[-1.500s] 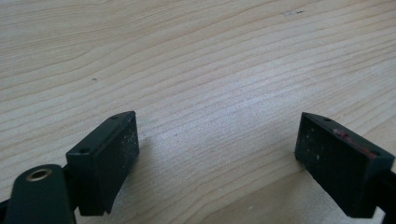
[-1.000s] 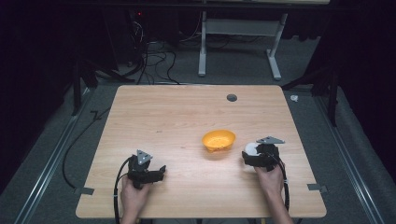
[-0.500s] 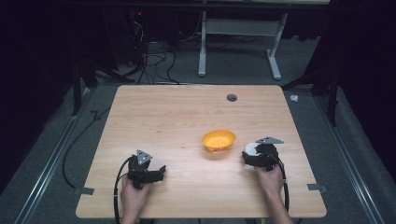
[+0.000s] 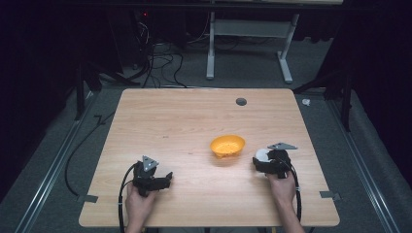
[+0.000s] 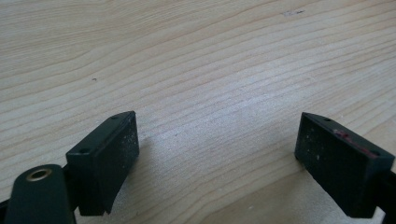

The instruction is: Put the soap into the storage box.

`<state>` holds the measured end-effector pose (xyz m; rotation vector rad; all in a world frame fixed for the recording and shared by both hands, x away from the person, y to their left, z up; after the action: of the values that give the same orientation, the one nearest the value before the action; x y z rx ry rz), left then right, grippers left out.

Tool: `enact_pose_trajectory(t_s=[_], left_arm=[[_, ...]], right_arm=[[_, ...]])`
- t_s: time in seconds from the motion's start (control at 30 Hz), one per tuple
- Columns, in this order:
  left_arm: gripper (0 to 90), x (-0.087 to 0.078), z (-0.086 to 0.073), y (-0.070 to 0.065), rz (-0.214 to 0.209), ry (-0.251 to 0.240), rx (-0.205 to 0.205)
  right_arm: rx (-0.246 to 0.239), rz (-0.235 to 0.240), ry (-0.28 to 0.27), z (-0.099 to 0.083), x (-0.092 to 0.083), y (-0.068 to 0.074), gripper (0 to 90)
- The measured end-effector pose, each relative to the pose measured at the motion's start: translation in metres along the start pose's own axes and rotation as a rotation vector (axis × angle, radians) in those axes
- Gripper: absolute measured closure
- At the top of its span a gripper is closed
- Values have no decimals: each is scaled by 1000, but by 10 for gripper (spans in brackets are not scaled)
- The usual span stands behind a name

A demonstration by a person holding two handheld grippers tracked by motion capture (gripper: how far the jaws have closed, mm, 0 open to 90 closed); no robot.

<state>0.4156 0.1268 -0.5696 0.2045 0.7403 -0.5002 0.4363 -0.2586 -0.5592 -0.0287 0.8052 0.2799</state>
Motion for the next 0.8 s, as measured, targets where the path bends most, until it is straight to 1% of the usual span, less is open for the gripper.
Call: enact_pose_trajectory(t_s=[0.03, 0.07, 0.3, 0.43, 0.77, 0.8], left_arm=[[139, 0, 0, 0, 0, 0, 0], [139, 0, 0, 0, 0, 0, 0], [139, 0, 0, 0, 0, 0, 0], [139, 0, 0, 0, 0, 0, 0], [139, 0, 0, 0, 0, 0, 0], [139, 0, 0, 0, 0, 0, 0]], right_arm=[[11, 12, -2, 1, -1, 0, 245], [13, 14, -7, 1, -2, -1, 245], [9, 19, -21, 3, -10, 0, 245], [11, 37, -48, 8, -18, 2, 245], [-15, 60, -76, 19, -35, 9, 245], [-12, 63, -79, 19, -35, 10, 245]])
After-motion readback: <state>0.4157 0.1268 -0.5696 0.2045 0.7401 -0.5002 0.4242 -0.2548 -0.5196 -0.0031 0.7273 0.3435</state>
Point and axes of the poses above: each handheld gripper's, and its own axes: x roughly forward along the jaws, z roughly out of its top, y roughly to its left, the point moved 9 cm from there along x, roughly forward along the jaws, and after that the axes turned 2 degrees about x, right-handed, at the moved point
